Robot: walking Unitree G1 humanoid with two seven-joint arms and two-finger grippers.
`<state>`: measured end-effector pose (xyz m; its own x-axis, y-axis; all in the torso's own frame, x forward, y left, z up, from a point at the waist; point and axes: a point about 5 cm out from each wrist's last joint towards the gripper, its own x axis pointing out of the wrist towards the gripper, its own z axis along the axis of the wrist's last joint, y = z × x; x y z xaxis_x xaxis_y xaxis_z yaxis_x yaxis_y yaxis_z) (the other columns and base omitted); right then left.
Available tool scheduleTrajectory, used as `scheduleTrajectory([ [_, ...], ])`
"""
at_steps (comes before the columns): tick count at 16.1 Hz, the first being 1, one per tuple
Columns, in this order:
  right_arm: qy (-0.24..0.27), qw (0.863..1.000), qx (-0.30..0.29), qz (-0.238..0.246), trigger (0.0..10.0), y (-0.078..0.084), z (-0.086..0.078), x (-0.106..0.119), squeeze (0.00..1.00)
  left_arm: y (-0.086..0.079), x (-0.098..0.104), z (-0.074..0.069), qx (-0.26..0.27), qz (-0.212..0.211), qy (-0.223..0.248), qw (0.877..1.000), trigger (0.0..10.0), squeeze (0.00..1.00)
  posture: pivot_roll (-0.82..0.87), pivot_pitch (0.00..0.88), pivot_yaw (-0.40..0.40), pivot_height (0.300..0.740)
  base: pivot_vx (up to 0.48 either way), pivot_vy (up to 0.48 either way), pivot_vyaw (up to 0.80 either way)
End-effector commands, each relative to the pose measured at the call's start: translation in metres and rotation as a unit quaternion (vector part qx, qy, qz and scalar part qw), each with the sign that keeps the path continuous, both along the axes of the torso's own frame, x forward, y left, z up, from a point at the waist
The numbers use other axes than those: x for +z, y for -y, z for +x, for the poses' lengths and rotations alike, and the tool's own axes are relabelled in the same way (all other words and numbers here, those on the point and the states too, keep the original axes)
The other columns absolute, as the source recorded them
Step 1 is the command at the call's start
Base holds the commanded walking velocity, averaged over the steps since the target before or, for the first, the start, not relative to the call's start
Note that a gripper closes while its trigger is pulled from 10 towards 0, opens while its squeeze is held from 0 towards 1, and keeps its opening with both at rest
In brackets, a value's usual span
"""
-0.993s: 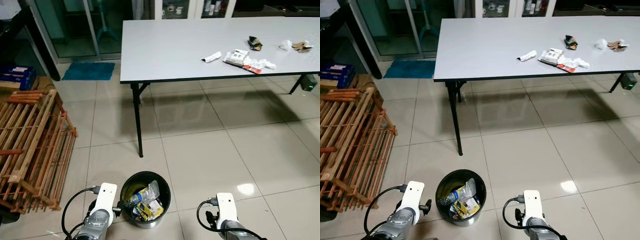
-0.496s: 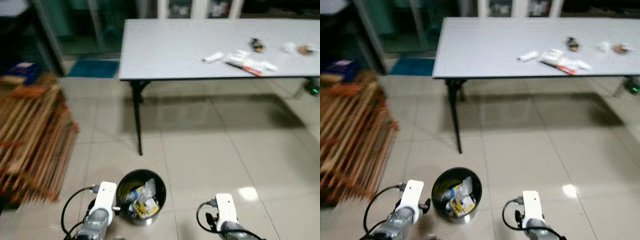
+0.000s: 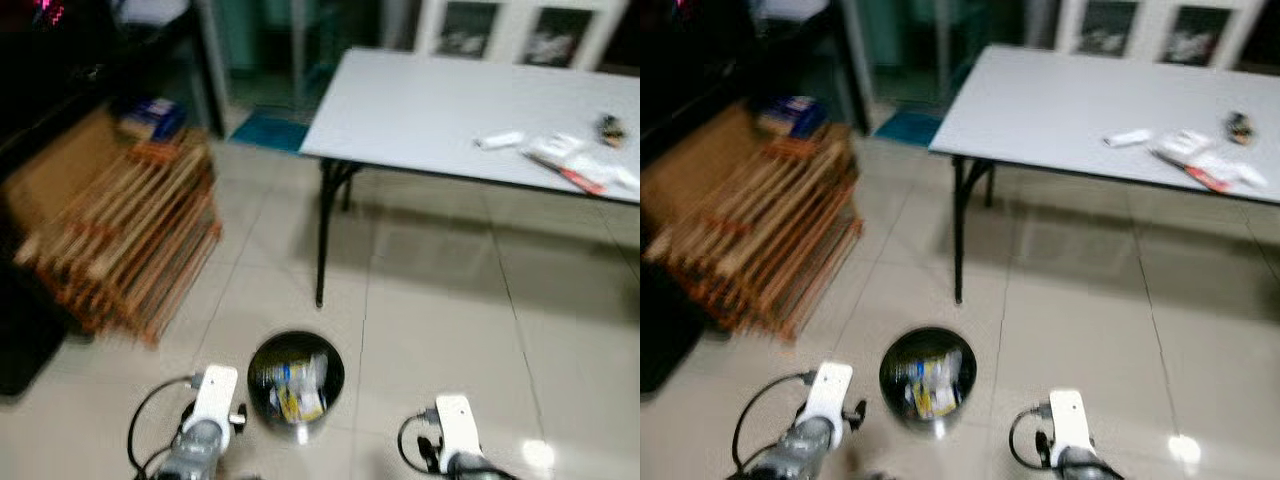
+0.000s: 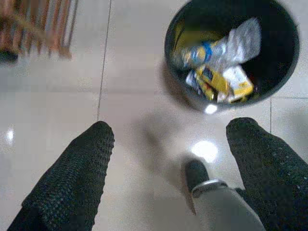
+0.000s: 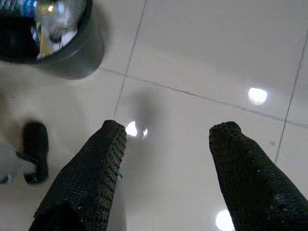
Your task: Picking trash to rubbish bin
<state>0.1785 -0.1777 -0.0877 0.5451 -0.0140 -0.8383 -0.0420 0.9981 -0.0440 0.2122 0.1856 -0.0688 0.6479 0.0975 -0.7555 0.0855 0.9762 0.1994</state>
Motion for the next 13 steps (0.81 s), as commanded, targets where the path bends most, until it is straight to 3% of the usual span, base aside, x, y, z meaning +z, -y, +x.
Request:
scheduleTrajectory([
  [1,0.001,1.0,0.0,0.003,10.0,-0.0032,0.0024,0.0007,0.0,-0.0029,-0.0009,-0.0021,0.003,0.005,-0.004,1.0,10.0,0.0,0.01,0.006,-0.024,0.74,0.0,-0.311,0.6],
  [10,-0.001,1.0,-0.004,0.003,10.0,-0.0017,0.0009,0.0001,0.0,-0.0021,-0.0018,-0.0035,0.004,0.003,-0.005,1.0,10.0,0.0,0.01,0.022,-0.027,0.74,0.0,-0.374,0.47],
  [13,-0.001,1.0,-0.005,0.003,10.0,-0.0006,0.0004,0.0001,0.0,-0.0015,-0.0018,-0.0035,0.005,0.002,-0.005,1.0,10.0,0.0,0.0,0.027,-0.028,0.74,0.0,-0.384,0.0],
])
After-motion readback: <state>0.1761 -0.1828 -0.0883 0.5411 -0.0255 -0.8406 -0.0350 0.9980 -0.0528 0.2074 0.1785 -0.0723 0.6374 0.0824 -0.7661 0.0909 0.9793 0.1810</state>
